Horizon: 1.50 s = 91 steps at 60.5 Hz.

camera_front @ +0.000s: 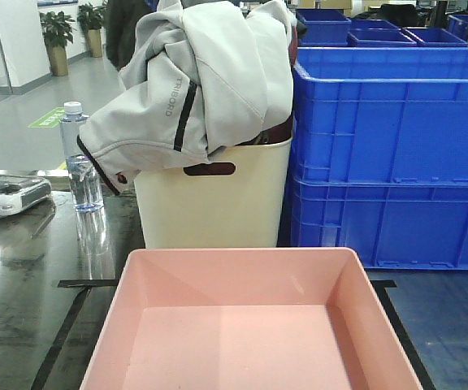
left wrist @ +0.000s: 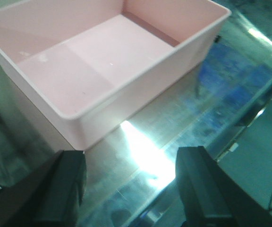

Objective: Grab pink bin and stack on right shelf

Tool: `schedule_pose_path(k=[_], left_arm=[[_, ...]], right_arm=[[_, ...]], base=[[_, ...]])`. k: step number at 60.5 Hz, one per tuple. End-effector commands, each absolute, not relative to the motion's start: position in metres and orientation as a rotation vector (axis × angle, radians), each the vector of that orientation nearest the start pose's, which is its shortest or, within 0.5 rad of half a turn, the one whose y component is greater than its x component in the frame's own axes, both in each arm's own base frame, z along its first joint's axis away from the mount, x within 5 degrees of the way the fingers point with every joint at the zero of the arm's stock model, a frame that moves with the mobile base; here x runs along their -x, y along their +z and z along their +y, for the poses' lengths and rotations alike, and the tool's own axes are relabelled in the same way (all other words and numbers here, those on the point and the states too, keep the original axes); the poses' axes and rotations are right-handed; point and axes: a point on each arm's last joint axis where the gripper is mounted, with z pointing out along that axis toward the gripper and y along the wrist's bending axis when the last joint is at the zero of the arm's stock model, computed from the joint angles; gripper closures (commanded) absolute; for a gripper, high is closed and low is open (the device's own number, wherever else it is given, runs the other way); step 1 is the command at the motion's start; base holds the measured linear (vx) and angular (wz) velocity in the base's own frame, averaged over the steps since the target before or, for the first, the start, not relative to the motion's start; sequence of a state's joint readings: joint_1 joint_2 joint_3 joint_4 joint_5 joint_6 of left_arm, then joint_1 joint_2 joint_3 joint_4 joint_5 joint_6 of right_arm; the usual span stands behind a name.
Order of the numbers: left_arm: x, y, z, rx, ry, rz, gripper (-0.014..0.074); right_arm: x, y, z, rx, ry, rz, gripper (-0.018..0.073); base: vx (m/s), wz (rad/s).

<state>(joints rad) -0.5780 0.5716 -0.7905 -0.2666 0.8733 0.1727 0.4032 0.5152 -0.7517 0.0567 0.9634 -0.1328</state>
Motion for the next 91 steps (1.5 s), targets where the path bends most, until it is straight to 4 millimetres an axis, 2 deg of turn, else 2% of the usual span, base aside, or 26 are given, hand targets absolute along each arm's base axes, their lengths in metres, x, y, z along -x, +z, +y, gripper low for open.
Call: schedule_pose_path(k=[1,6,12,24,33,40,43,69,74,81,87,91], left_arm=[[-0.056,0.355,-0.06,-0.688,-0.607,1.944,0.0084],[-0.05,0.343,-0.056,-0.685,-0.605,1.943,0.0097],[-0.049,0.332,-0.055,-0.682,-0.598,1.948,0.0159],[-0.054,0.317,-0.055,-0.674,-0.569,1.964,0.036],[-0.055,0.317,-0.055,-0.67,-0.562,1.948,0.0516],[-0.055,0.317,-0.055,-0.671,-0.564,1.951,0.0584],[-0.055,0.317,-0.055,-0.671,-0.564,1.951,0.0605],[-0.052,0.318,-0.053,-0.657,-0.56,1.938,0.0603],[-0.053,0.322,-0.043,-0.622,-0.426,1.871,0.0602],[-0.052,0.317,-0.027,-0.465,-0.249,1.735,0.0602],[-0.05,0.301,-0.016,-0.331,-0.118,1.631,0.0602],[-0.048,0.282,-0.01,-0.247,-0.05,1.59,0.0602]], right_arm=[[-0.058,0.336,0.028,0.562,0.212,2.067,-0.0025],[-0.046,0.322,0.024,0.56,0.214,2.061,-0.0013],[-0.04,0.309,0.02,0.526,0.219,2.089,0.004],[-0.041,0.298,0.013,0.455,0.152,2.167,0.0267],[-0.041,0.298,0.014,0.457,0.166,2.166,0.0461],[-0.041,0.298,0.014,0.458,0.166,2.169,0.0574],[-0.041,0.298,0.014,0.458,0.164,2.169,0.0574],[-0.041,0.298,0.014,0.458,0.164,2.169,0.0573],[-0.041,0.298,0.014,0.458,0.161,2.169,0.0573],[-0.041,0.298,0.014,0.459,0.159,2.168,0.0573],[-0.041,0.298,0.014,0.459,0.162,2.168,0.0573],[-0.041,0.298,0.014,0.459,0.159,2.168,0.0571]], base=[[0.0,0.0],[0.0,0.0],[0.0,0.0],[0.0,0.0],[0.0,0.0],[0.0,0.0],[0.0,0.0],[0.0,0.0],[0.0,0.0],[0.0,0.0],[0.0,0.0],[0.0,0.0]])
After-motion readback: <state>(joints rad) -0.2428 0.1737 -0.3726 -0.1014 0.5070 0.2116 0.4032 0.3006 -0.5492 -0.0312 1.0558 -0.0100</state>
